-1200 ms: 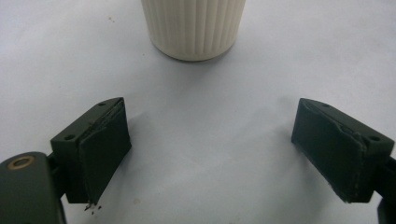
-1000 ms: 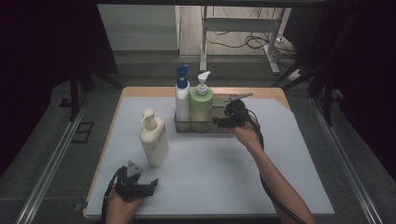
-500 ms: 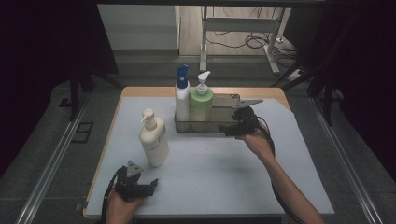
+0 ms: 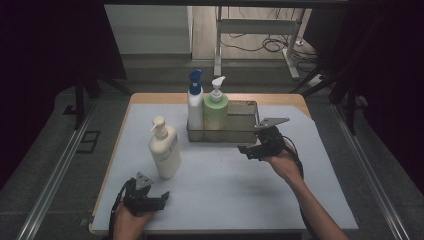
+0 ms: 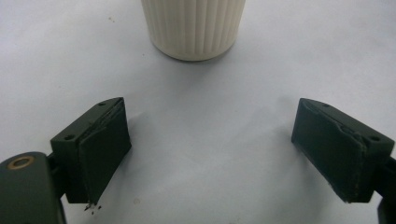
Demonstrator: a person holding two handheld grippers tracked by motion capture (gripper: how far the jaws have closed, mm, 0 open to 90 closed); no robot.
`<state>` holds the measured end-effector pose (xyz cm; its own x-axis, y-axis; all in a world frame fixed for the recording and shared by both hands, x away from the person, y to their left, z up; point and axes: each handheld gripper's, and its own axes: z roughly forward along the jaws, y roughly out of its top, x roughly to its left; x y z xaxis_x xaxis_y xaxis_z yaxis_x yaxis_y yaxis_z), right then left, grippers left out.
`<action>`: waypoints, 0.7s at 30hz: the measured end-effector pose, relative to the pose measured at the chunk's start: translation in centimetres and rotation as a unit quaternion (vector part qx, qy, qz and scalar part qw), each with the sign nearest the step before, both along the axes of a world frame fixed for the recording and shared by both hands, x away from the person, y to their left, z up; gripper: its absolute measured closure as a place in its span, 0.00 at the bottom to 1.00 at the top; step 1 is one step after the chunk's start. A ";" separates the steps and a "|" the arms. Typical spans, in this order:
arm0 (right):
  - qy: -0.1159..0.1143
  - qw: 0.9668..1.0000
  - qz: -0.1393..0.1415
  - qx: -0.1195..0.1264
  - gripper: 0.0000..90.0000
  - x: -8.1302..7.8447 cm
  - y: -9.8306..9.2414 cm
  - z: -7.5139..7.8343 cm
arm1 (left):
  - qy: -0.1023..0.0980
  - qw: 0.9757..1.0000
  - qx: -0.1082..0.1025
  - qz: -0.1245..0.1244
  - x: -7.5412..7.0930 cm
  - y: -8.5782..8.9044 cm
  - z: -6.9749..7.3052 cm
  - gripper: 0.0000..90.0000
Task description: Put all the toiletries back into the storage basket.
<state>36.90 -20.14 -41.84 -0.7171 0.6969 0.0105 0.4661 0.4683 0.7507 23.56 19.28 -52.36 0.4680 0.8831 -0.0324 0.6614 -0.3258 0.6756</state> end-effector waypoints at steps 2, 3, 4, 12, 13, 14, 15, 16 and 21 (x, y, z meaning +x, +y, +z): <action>-0.003 1.000 0.000 0.000 0.15 -0.5 -0.4 -0.1 | 0.000 1.000 0.000 0.000 0.0 0.0 0.0 0.12; -0.005 1.000 0.001 0.002 0.15 -0.7 -0.6 -0.1 | 0.000 1.000 0.000 0.000 0.0 0.0 0.0 0.12; -0.004 1.000 0.001 0.002 0.14 -0.9 -0.8 -0.1 | 0.000 1.000 0.000 0.000 0.0 0.0 0.0 0.12; -0.009 1.000 -0.006 -0.008 0.06 -2.6 -2.3 -0.7 | 0.000 1.000 0.000 0.000 0.0 0.0 0.0 0.12; -0.011 1.000 -0.008 -0.010 0.04 -2.8 -2.5 -0.8 | 0.000 1.000 0.000 0.000 0.0 0.0 0.0 0.12; -0.012 1.000 -0.012 -0.010 0.03 -3.0 -2.7 -0.9 | 0.000 1.000 0.000 0.000 0.0 0.0 0.0 0.12; -0.011 1.000 -0.013 -0.011 0.02 -3.2 -2.9 -1.1 | 0.000 1.000 0.000 0.000 0.0 0.0 0.0 0.12; -0.010 1.000 -0.014 -0.011 0.01 -3.5 -3.1 -1.2 | 0.000 1.000 0.000 0.000 0.0 0.0 0.0 0.12; -0.014 1.000 -0.023 -0.012 0.00 -4.7 -4.0 -2.0 | 0.000 1.000 0.000 0.000 0.0 0.0 0.0 0.12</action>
